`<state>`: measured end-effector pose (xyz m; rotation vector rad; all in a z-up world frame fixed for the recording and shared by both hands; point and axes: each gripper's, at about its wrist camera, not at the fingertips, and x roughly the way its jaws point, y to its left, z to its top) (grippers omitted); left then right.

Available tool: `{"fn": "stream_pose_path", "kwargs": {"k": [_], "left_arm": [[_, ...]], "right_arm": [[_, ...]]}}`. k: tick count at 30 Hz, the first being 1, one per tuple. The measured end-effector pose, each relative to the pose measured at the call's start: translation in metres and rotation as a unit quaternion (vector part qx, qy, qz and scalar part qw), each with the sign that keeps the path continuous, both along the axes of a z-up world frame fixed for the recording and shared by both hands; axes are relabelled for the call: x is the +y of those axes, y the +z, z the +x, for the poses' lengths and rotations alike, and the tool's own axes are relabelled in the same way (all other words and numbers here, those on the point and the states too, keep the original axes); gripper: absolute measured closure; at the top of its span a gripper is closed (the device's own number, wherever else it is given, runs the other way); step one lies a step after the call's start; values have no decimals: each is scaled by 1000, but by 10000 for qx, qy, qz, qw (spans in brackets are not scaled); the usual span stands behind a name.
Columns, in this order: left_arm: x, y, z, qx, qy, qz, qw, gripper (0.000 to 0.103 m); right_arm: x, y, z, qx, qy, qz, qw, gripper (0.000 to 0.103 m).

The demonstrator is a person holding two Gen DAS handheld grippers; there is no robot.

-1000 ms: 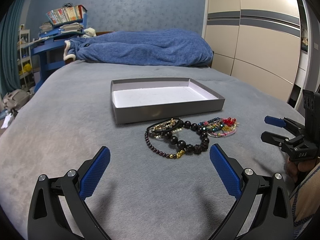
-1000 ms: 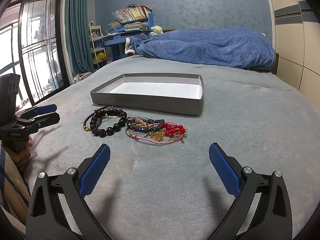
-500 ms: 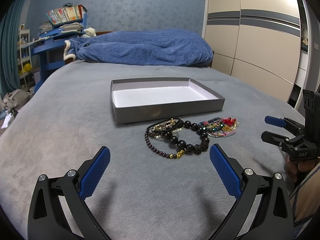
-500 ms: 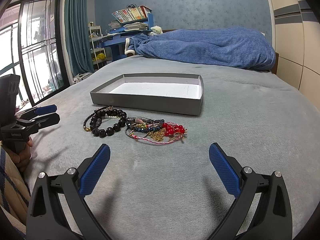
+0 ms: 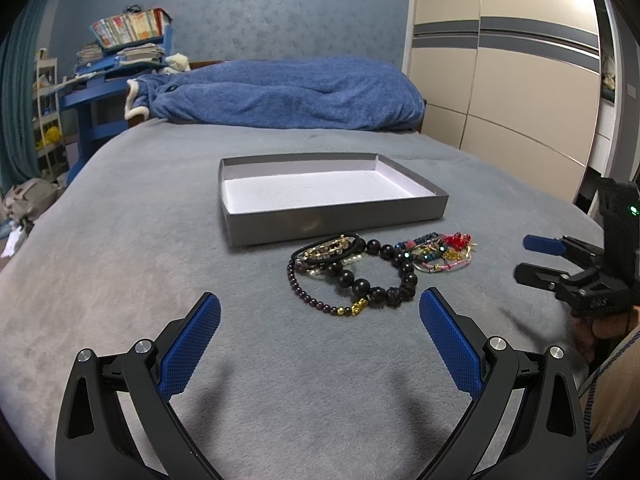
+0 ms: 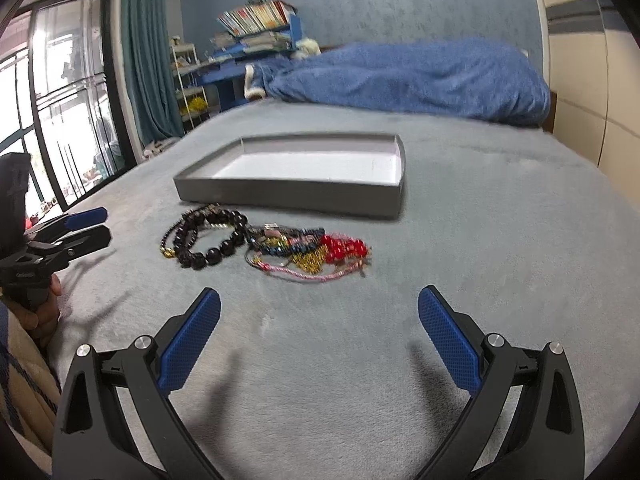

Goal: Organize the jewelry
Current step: 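Grasp the silver hoop with the left tool while the right tool grasps the red bead bracelet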

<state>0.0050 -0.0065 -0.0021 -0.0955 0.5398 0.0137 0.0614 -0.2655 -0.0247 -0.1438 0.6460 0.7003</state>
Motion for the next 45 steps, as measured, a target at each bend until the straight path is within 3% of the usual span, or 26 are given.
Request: {"fn": "stream_pose_path", "kwargs": {"k": [9,16,20,27,29,32,35,36,37,39,45], "left_arm": [[-26,-3,29,280,-512,294,9979,4],[-46,13,51,92,-667,614,9958,5],[-65,7,78,421,-925,906,9907,7],[-94,0,108,576,-1281,1394,9802,9],[-99,-3,115,621,-1338,1458,9782,13],[-105,-8,130,730,-1392,1551,9753,31],[-104,-13,137,873,-1473,1476,9741,64],[-105,-14,138,887,-1480,1437,9745,83],[-103,-13,137,881,-1491,1360,9755,90],[-98,-10,134,780,-1488,1214,9783,95],[-76,9,112,263,-1288,679,9890,97]], "right_arm": [[-6,3,4,254,-161,37,9995,5],[-8,7,10,255,-272,-32,9993,6],[-10,11,16,280,-186,-4,9994,6],[-15,11,29,431,-132,22,9990,6],[-16,11,28,413,-165,33,9990,6],[-17,10,31,425,-195,55,9989,5],[-14,9,32,424,-185,15,9989,6],[-14,9,32,419,-182,-2,9990,6],[-12,10,33,405,-175,-28,9990,6],[-9,11,33,371,-158,-56,9992,6],[5,10,43,444,-44,-150,9989,30]]}}
